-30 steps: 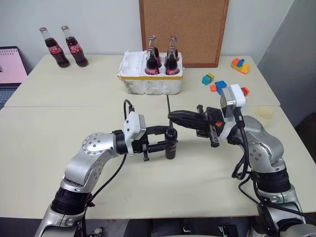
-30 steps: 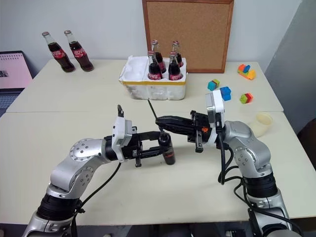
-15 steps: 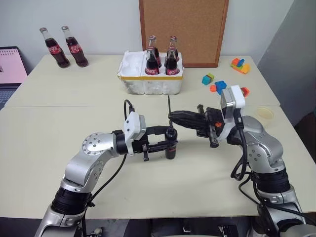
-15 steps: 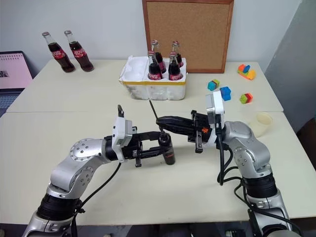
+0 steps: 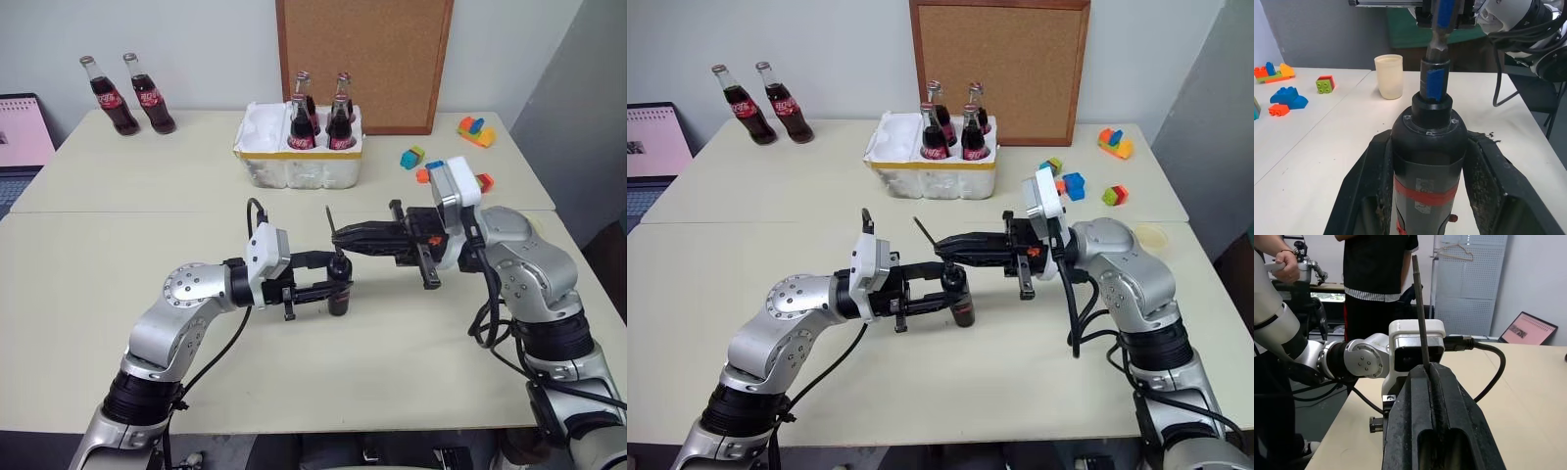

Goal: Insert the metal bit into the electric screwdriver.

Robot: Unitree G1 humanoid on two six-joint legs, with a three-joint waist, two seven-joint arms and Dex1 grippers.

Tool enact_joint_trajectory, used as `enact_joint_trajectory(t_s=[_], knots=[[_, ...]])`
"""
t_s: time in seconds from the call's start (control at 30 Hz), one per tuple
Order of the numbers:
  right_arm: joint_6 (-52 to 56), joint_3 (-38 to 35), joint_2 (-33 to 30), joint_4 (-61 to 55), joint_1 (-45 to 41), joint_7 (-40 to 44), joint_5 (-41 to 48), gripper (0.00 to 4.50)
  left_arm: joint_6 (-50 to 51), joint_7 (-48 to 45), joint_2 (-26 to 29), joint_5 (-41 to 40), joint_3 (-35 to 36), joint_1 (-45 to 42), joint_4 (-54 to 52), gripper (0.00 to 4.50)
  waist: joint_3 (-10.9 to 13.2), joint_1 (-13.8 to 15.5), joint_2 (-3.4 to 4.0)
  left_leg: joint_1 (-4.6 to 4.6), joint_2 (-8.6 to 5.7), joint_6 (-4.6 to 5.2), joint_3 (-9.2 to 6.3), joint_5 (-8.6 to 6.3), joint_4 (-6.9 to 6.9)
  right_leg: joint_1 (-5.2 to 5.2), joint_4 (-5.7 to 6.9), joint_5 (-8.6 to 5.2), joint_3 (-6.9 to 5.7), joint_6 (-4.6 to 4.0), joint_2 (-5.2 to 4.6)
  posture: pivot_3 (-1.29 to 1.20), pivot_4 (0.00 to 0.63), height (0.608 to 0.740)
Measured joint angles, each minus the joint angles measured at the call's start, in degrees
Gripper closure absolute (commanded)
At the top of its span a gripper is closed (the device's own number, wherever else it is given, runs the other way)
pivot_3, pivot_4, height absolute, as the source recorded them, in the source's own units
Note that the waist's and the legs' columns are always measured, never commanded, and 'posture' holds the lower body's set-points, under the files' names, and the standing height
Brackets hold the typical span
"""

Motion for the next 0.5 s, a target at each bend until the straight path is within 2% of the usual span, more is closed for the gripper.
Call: enact_joint_trajectory(t_s=[0.5], knots=[[6.1,0.4,-1.5,3.8,-3.8,2.6,1.5,4.5,-0.5,-0.4,0.0,0.5,-0.5,-0.4,0.3,2.86,0.0,0.0,0.0,0.13,0.02,0.0,0.01,0.0,-0.01,0.09,0.01,0.0,0.01,0.0,0.0,0.0,0.15,0.74]])
